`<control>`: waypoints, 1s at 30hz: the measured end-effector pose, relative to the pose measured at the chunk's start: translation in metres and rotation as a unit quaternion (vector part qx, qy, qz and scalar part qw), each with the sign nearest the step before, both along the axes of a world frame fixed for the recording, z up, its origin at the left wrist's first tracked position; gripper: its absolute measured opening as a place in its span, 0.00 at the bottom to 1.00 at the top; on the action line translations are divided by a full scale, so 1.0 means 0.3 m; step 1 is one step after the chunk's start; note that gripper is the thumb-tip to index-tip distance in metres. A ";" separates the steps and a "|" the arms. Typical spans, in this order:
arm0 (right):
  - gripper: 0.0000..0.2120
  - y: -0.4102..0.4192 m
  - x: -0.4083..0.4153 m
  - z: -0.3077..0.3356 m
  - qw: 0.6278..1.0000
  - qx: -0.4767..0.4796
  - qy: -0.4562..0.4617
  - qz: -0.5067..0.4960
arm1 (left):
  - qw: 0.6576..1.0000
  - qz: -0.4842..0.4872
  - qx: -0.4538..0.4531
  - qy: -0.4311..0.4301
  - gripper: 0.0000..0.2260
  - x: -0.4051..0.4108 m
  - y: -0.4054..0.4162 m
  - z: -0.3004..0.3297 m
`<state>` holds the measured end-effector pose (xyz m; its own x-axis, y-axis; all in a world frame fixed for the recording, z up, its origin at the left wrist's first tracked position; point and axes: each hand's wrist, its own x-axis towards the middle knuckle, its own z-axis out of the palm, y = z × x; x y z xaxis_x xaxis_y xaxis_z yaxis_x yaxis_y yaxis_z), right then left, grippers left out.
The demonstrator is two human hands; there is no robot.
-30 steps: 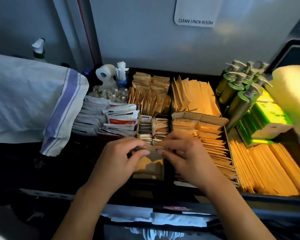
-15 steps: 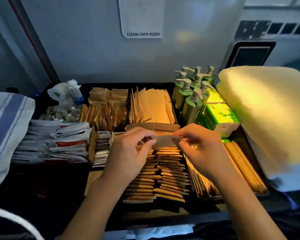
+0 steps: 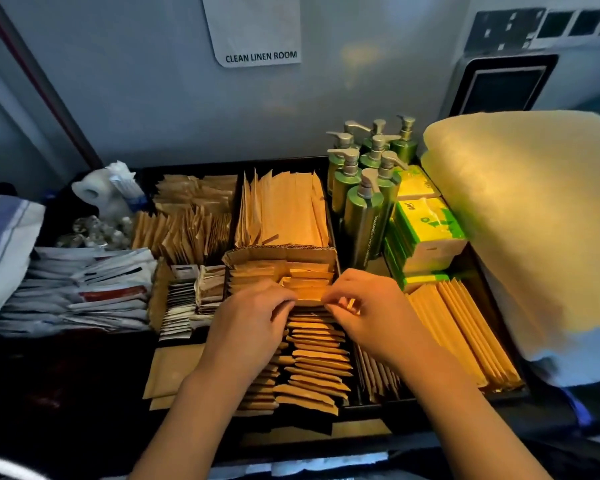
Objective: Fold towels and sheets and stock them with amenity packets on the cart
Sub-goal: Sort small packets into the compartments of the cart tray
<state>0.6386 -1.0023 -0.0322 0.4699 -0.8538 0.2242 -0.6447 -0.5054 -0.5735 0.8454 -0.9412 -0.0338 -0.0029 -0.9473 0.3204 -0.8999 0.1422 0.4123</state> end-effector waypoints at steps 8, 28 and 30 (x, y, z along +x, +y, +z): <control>0.07 -0.033 0.049 -0.040 0.991 -0.029 0.128 -0.011 | 0.999 0.026 0.021 0.001 0.08 -0.006 -0.035 -0.040; 0.13 0.205 0.546 0.077 0.980 -0.063 0.110 0.156 | 0.990 0.106 -0.040 0.088 0.06 0.484 0.335 -0.039; 0.14 0.221 0.610 0.063 0.975 -0.057 0.128 0.174 | 0.989 0.114 -0.042 0.085 0.06 0.527 0.366 -0.048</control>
<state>0.8217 -0.9359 -0.0133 0.7793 -0.6095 0.1455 -0.5378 -0.7698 -0.3437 1.0035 -0.8315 -0.0483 0.2688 -0.8871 0.3752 -0.8316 -0.0172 0.5550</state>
